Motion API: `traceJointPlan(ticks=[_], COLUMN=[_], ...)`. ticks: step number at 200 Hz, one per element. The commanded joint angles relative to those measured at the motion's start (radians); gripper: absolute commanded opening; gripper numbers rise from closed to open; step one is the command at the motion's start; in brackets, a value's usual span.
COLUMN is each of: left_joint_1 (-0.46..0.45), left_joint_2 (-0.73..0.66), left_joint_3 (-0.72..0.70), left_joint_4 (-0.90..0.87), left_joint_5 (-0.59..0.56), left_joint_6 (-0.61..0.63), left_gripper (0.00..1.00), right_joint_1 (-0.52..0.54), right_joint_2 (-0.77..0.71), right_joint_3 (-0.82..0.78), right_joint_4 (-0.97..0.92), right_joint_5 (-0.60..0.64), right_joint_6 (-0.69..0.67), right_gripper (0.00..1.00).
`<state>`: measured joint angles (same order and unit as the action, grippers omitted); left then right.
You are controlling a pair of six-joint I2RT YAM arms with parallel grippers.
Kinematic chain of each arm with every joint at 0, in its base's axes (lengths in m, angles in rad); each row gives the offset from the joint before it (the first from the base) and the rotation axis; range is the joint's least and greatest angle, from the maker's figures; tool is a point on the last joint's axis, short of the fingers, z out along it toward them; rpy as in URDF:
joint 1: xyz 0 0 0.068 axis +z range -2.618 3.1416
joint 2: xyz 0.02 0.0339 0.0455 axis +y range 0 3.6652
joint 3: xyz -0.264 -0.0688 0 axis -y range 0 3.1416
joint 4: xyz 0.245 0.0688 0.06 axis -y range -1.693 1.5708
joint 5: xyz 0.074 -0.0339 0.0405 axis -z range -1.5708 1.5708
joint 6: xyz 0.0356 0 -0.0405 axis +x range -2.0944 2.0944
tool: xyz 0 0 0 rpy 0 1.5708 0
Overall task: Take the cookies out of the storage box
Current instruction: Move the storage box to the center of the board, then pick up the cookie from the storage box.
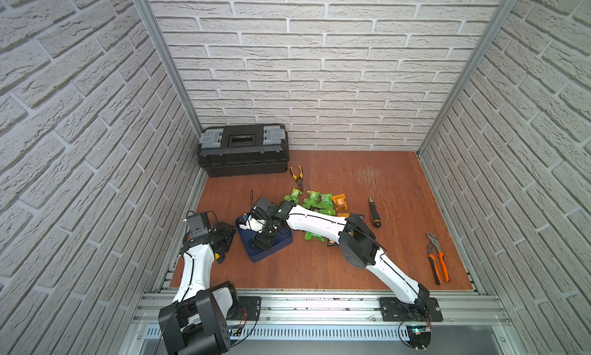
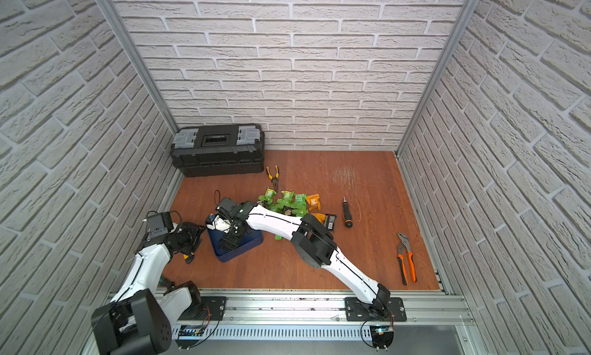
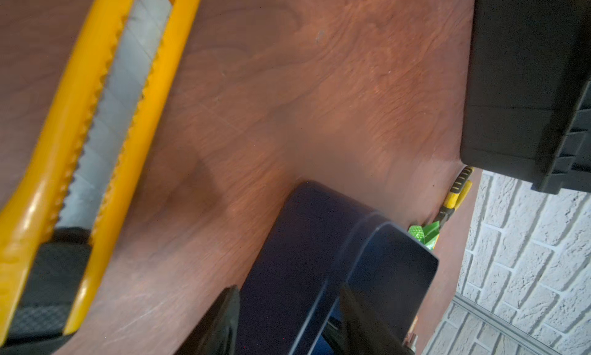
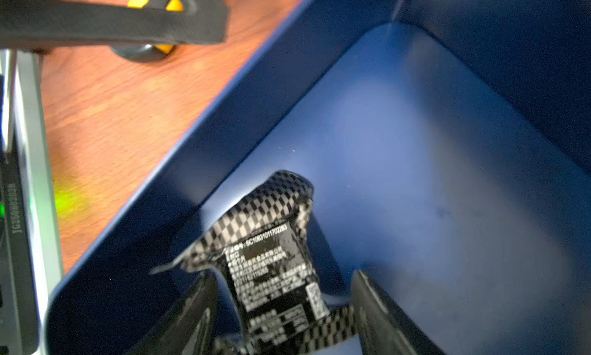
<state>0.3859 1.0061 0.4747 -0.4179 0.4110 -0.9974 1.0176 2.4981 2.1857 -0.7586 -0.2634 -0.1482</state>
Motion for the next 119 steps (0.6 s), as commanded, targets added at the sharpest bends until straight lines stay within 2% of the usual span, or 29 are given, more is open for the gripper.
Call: traceJointPlan(ticks=[1, 37, 98, 119], left_joint_1=[0.001, 0.001, 0.001, -0.001], left_joint_2=[-0.037, -0.11, -0.17, -0.179], left_joint_3=[-0.008, 0.008, 0.028, 0.04], left_joint_4=[0.012, -0.064, -0.116, -0.121], left_joint_5=[-0.006, -0.07, -0.113, -0.117], left_joint_6=[0.007, 0.01, 0.013, 0.023], left_gripper=[0.55, 0.54, 0.52, 0.52], right_joint_1=[0.026, 0.035, 0.036, 0.036], right_joint_2=[-0.039, -0.031, -0.041, -0.063], right_joint_3=[-0.017, -0.02, -0.029, -0.042], right_joint_4=[0.007, 0.025, 0.026, 0.048], right_joint_5=[0.074, 0.166, 0.198, 0.215], right_joint_6=[-0.064, -0.081, -0.04, 0.002], right_gripper=[0.71, 0.6, 0.25, 0.19])
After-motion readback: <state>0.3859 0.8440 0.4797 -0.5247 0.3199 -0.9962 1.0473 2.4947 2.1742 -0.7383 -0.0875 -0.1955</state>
